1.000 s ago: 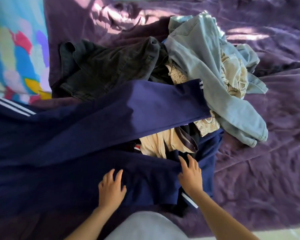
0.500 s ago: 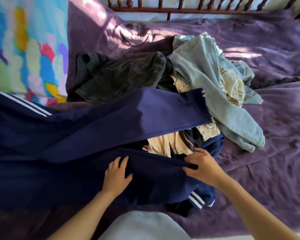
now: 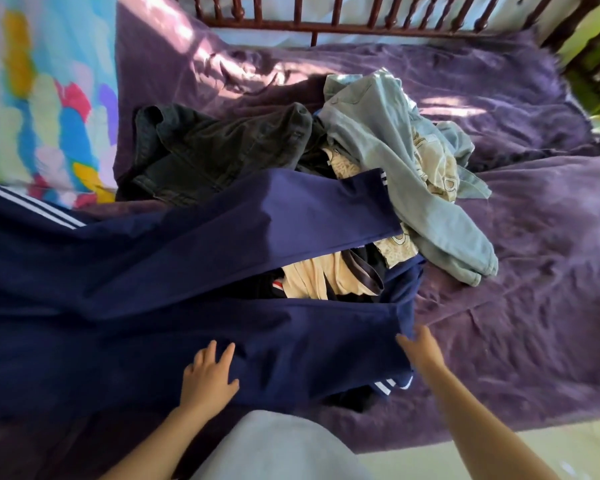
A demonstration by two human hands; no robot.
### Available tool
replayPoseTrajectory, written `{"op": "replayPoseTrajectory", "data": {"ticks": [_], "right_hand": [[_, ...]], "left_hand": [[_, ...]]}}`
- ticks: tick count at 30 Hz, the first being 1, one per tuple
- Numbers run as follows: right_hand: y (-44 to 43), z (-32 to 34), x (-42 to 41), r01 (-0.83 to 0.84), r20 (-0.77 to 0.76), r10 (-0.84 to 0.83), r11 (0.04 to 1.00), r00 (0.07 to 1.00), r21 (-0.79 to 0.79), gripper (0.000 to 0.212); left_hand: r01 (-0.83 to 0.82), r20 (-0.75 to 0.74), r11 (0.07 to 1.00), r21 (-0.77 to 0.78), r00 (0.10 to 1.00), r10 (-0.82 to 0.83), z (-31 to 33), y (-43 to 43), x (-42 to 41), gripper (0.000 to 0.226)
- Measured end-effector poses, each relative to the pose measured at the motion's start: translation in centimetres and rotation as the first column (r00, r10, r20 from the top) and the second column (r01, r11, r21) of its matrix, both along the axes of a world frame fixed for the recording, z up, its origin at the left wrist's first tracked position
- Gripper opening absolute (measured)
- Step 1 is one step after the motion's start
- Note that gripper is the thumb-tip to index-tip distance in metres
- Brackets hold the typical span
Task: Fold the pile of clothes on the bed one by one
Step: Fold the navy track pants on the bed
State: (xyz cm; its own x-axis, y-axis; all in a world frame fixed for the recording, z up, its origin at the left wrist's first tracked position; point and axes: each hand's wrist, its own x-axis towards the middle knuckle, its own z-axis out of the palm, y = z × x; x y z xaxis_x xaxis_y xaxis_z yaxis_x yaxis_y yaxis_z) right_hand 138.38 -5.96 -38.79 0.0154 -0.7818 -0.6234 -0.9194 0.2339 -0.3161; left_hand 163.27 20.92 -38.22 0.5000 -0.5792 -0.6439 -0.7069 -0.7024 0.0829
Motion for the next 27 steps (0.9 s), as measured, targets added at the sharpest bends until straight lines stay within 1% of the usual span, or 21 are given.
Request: {"op": "replayPoseTrajectory", "data": {"ticks": [2, 3, 5, 6, 7, 8, 9, 12, 13, 14, 15, 16, 17, 18, 19, 20, 21, 22, 23, 25, 27], "right_hand": [[2.5, -2.2, -1.2, 0.119, 0.012, -0.120, 0.989, 0.993, 0.090, 0.053], [3.4, -3.1, -1.6, 0.145, 0.015, -0.148, 0.984, 0.989, 0.105, 0.053], [4.1, -4.6, -1.9, 0.142, -0.014, -0.142, 0.987, 0.990, 0.080, 0.050], [4.2, -4.6, -1.7, 0.122, -0.034, -0.120, 0.990, 0.992, 0.066, 0.045], [4.1, -4.7, -1.7, 0.106, -0.041, -0.104, 0.993, 0.994, 0.050, 0.036], [4.2, -4.2, -1.4, 0.124, -0.027, -0.123, 0.992, 0.992, 0.031, 0.022], [4.1, -3.7, -1.2, 0.153, 0.022, -0.153, 0.988, 0.988, 0.027, 0.010], [2.8, -2.2, -1.8, 0.274, 0.206, -0.276, 0.961, 0.939, 0.037, 0.020], [2.3, -1.2, -2.0, 0.317, 0.266, -0.307, 0.948, 0.914, 0.005, 0.017], [1.7, -0.1, -2.5, 0.377, 0.301, -0.347, 0.925, 0.888, -0.047, 0.012], [1.0, 0.9, -3.2, 0.445, 0.325, -0.395, 0.891, 0.859, -0.093, 0.009], [0.6, 1.9, -3.8, 0.477, 0.308, -0.418, 0.866, 0.855, -0.149, 0.009], [0.4, 2.5, -4.3, 0.471, 0.279, -0.411, 0.858, 0.868, -0.203, 0.012], [0.5, 2.9, -4.5, 0.426, 0.192, -0.389, 0.876, 0.901, -0.224, 0.013], [0.8, 3.1, -4.5, 0.348, 0.064, -0.343, 0.912, 0.937, -0.216, 0.016], [1.2, 3.0, -4.2, 0.255, -0.076, -0.271, 0.951, 0.960, -0.177, 0.025], [1.7, 2.8, -3.7, 0.162, -0.196, -0.187, 0.977, 0.963, -0.138, 0.034], [2.2, 2.8, -2.6, 0.079, -0.271, -0.108, 0.990, 0.956, -0.116, 0.040], [2.5, 2.9, -1.2, 0.003, -0.292, -0.037, 0.993, 0.956, -0.117, 0.044], [2.7, 3.5, 2.1, -0.163, -0.237, 0.121, 0.972, 0.964, -0.168, 0.047], [2.8, 3.9, 5.4, -0.309, -0.197, 0.271, 0.931, 0.942, -0.193, 0.048]], "left_hand": [[0.015, 0.015, 0.998, 0.066, 1.000, -0.016, -0.3, 1.8, 0.0, 0.070], [0.024, 0.018, 0.996, 0.082, 1.000, -0.025, -0.2, 2.6, 0.1, 0.071], [0.063, 0.045, 0.997, 0.035, 0.997, -0.065, -0.3, 4.0, 0.4, 0.084], [0.112, 0.043, 0.993, 0.045, 0.993, -0.114, -0.8, 4.7, 0.6, 0.091], [0.138, 0.087, 0.990, 0.023, 0.986, -0.139, -1.7, 5.4, 0.9, 0.093], [0.117, 0.095, 0.993, -0.006, 0.989, -0.116, -2.3, 6.0, 1.2, 0.091], [0.105, 0.102, 0.994, -0.030, 0.990, -0.101, -2.5, 6.4, 1.6, 0.086], [0.042, 0.099, 0.992, -0.120, 0.995, -0.030, -1.2, 7.1, 2.3, 0.057], [0.034, 0.084, 0.984, -0.174, 0.996, -0.020, -0.1, 7.3, 2.5, 0.043], [-0.022, 0.017, 0.974, -0.225, 0.999, 0.027, 0.6, 6.8, 2.6, 0.029], [-0.037, -0.009, 0.971, -0.237, 0.999, 0.036, 1.0, 6.4, 2.7, 0.019], [0.029, -0.026, 0.974, -0.226, 0.999, -0.035, 1.6, 6.1, 2.8, 0.016], [0.094, -0.070, 0.974, -0.207, 0.991, -0.111, 1.6, 5.9, 2.7, 0.016], [0.151, -0.119, 0.970, -0.189, 0.977, -0.176, 1.7, 5.6, 2.5, 0.018], [0.201, -0.155, 0.965, -0.170, 0.962, -0.227, 1.7, 5.3, 2.1, 0.021], [0.234, -0.187, 0.964, -0.126, 0.949, -0.254, 1.6, 5.1, 1.6, 0.023], [0.250, -0.213, 0.965, -0.080, 0.942, -0.261, 1.5, 4.8, 1.2, 0.023], [0.254, -0.239, 0.966, -0.040, 0.937, -0.256, 1.3, 4.7, 1.0, 0.024], [0.236, -0.255, 0.971, -0.031, 0.938, -0.236, 1.3, 4.5, 0.8, 0.026], [0.138, -0.259, 0.989, -0.052, 0.955, -0.147, 1.5, 4.2, 1.0, 0.029], [0.031, -0.221, 0.992, -0.121, 0.974, -0.058, 1.9, 4.1, 1.8, 0.021]]}}
